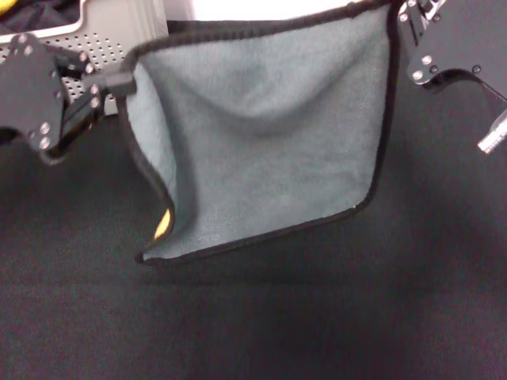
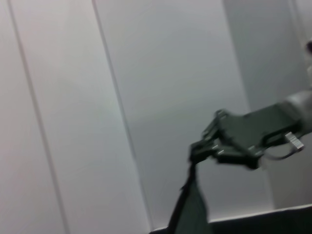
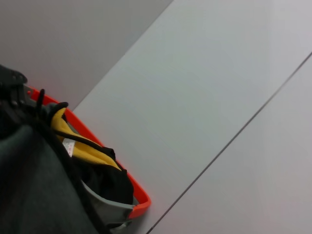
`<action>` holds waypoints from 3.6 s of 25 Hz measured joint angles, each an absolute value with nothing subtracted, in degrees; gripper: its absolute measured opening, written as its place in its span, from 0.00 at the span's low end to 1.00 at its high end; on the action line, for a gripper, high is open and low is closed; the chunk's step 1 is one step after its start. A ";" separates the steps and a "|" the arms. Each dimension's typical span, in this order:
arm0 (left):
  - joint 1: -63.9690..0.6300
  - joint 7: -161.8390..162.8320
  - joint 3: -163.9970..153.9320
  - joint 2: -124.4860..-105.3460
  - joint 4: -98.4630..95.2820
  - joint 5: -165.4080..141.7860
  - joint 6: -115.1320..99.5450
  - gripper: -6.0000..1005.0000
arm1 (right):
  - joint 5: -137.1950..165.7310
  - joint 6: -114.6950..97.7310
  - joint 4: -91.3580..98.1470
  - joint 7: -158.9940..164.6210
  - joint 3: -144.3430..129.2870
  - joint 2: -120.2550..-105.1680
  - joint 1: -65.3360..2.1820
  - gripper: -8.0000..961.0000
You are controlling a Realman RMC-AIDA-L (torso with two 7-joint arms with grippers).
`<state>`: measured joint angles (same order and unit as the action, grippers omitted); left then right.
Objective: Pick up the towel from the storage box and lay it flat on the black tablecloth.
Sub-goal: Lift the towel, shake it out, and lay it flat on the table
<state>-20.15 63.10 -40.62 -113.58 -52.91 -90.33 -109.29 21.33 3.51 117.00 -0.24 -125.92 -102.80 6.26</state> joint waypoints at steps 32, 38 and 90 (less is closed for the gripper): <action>-6.17 63.31 -49.88 -113.97 -58.29 -83.31 -116.68 0.01 | 21.45 0.58 116.98 -10.17 -143.54 -102.24 9.70 0.02; -4.98 63.76 -50.12 -114.39 -58.26 -82.84 -116.68 0.01 | 21.46 -2.10 117.03 -10.20 -143.03 -102.67 10.05 0.02; -18.91 46.39 -43.11 -116.57 -39.72 -87.09 -109.71 0.02 | 16.19 -39.89 78.03 6.64 -121.40 -111.08 -1.56 0.02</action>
<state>-18.91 46.39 -43.11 -116.57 -39.72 -87.09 -109.71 16.19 -39.89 78.03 6.64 -121.40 -111.08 -1.56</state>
